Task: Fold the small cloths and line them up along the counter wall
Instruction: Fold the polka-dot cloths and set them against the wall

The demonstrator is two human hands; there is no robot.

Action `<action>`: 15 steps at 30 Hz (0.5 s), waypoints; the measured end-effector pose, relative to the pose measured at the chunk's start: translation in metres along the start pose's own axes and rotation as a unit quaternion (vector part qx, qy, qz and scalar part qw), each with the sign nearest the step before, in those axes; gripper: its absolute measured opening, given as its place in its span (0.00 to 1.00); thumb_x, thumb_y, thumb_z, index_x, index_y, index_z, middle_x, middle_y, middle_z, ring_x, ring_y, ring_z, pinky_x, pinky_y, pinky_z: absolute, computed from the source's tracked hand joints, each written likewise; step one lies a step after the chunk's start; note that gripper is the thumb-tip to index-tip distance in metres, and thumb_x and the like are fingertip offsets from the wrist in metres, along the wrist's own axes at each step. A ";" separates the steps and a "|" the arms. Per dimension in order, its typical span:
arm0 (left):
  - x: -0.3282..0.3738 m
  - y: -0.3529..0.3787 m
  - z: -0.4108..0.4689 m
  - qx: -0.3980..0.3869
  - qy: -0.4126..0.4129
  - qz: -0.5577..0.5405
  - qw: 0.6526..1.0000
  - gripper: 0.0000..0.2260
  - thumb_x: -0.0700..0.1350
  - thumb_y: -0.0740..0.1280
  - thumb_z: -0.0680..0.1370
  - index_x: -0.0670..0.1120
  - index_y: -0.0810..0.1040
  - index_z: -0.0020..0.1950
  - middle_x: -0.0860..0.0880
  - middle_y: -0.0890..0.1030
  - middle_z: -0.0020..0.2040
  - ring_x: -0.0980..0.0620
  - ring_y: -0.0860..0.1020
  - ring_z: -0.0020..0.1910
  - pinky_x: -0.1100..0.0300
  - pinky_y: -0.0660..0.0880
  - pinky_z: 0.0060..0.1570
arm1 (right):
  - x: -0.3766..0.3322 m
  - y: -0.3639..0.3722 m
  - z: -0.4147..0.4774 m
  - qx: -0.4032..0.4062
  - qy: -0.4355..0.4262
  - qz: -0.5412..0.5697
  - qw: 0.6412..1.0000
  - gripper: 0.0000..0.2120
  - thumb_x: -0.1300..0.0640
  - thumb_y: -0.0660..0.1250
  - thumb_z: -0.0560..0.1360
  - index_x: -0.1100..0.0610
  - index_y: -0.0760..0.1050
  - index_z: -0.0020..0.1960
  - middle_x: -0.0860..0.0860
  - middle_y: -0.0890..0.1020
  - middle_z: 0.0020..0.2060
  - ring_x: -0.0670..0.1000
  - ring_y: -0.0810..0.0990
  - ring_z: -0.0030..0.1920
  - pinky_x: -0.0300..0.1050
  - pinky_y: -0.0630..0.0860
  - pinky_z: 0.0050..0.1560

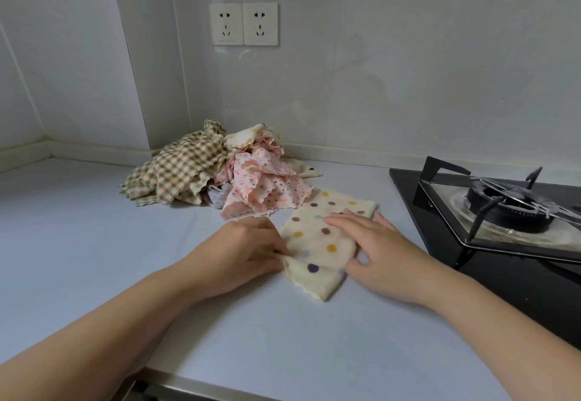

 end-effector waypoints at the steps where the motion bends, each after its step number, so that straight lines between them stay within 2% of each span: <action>1: 0.003 0.002 0.001 0.033 0.010 0.011 0.999 0.10 0.55 0.65 0.75 0.51 0.81 0.47 0.57 0.76 0.45 0.63 0.74 0.44 0.71 0.69 0.43 | 0.000 0.000 -0.001 -0.031 -0.017 0.004 0.999 0.33 0.56 0.61 0.75 0.43 0.51 0.76 0.38 0.55 0.75 0.35 0.45 0.74 0.38 0.37 0.74; 3: 0.010 0.004 0.002 0.083 0.006 0.009 0.997 0.12 0.55 0.61 0.76 0.49 0.79 0.45 0.57 0.77 0.40 0.61 0.73 0.41 0.70 0.68 0.40 | -0.002 -0.001 -0.004 -0.074 -0.040 0.021 0.996 0.38 0.56 0.63 0.74 0.42 0.46 0.76 0.34 0.49 0.74 0.31 0.41 0.72 0.31 0.36 0.71; 4: 0.012 0.004 0.003 0.097 -0.010 -0.015 0.995 0.11 0.55 0.60 0.76 0.49 0.78 0.44 0.58 0.77 0.39 0.60 0.73 0.41 0.69 0.69 0.40 | -0.002 -0.002 -0.005 -0.084 -0.040 0.031 0.995 0.39 0.57 0.63 0.74 0.41 0.46 0.76 0.31 0.49 0.71 0.29 0.42 0.70 0.25 0.38 0.68; 6: 0.016 0.002 0.004 0.107 -0.029 -0.075 0.991 0.09 0.53 0.60 0.77 0.51 0.74 0.41 0.58 0.76 0.36 0.59 0.73 0.38 0.66 0.69 0.37 | -0.001 0.000 -0.005 -0.075 -0.025 0.051 0.996 0.38 0.57 0.63 0.73 0.39 0.48 0.76 0.29 0.53 0.68 0.25 0.55 0.64 0.18 0.49 0.61; 8: 0.023 -0.001 0.004 0.097 -0.030 -0.121 0.987 0.12 0.56 0.60 0.77 0.50 0.74 0.40 0.53 0.76 0.35 0.57 0.72 0.35 0.62 0.69 0.37 | 0.000 0.004 -0.003 -0.035 -0.020 0.057 0.998 0.36 0.55 0.64 0.74 0.38 0.53 0.75 0.33 0.63 0.69 0.32 0.70 0.55 0.24 0.63 0.57; 9: 0.025 -0.003 0.004 0.083 -0.033 -0.147 0.985 0.15 0.58 0.59 0.76 0.49 0.75 0.40 0.51 0.76 0.37 0.55 0.72 0.36 0.61 0.69 0.38 | 0.001 0.007 -0.001 -0.015 -0.023 0.060 0.998 0.34 0.56 0.65 0.74 0.39 0.56 0.75 0.37 0.67 0.69 0.36 0.72 0.58 0.30 0.67 0.60; 10: 0.026 -0.004 0.004 0.076 -0.036 -0.172 0.981 0.16 0.59 0.57 0.76 0.49 0.76 0.41 0.50 0.77 0.38 0.54 0.74 0.38 0.60 0.70 0.41 | 0.002 0.010 0.001 -0.005 -0.034 0.062 0.998 0.31 0.57 0.65 0.75 0.41 0.59 0.74 0.39 0.68 0.70 0.40 0.71 0.64 0.33 0.66 0.64; 12: 0.020 -0.007 0.001 0.093 -0.041 -0.174 0.979 0.16 0.55 0.55 0.77 0.49 0.78 0.45 0.53 0.79 0.42 0.56 0.77 0.44 0.61 0.72 0.47 | 0.003 0.013 0.002 -0.007 -0.054 0.077 0.996 0.27 0.63 0.62 0.76 0.43 0.65 0.71 0.38 0.66 0.69 0.39 0.64 0.71 0.30 0.58 0.69; 14: 0.004 -0.012 -0.003 0.130 -0.055 -0.075 0.987 0.11 0.45 0.57 0.77 0.52 0.78 0.50 0.58 0.79 0.48 0.57 0.77 0.50 0.60 0.73 0.51 | 0.003 0.012 0.002 -0.017 -0.053 0.122 0.991 0.27 0.65 0.60 0.77 0.38 0.66 0.67 0.36 0.64 0.67 0.34 0.59 0.70 0.25 0.52 0.68; 15: -0.004 -0.013 -0.005 0.132 -0.058 -0.003 0.990 0.14 0.39 0.59 0.75 0.52 0.78 0.54 0.60 0.79 0.51 0.58 0.76 0.53 0.60 0.73 0.53 | 0.003 0.012 0.001 -0.017 -0.048 0.154 0.987 0.27 0.65 0.60 0.76 0.36 0.66 0.64 0.36 0.65 0.68 0.34 0.60 0.70 0.25 0.53 0.68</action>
Point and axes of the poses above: each hand's wrist, its own z-axis towards the middle knuckle, its own y-axis out of the palm, x = y × z, the point moved 1 cm from there along z, towards the middle knuckle
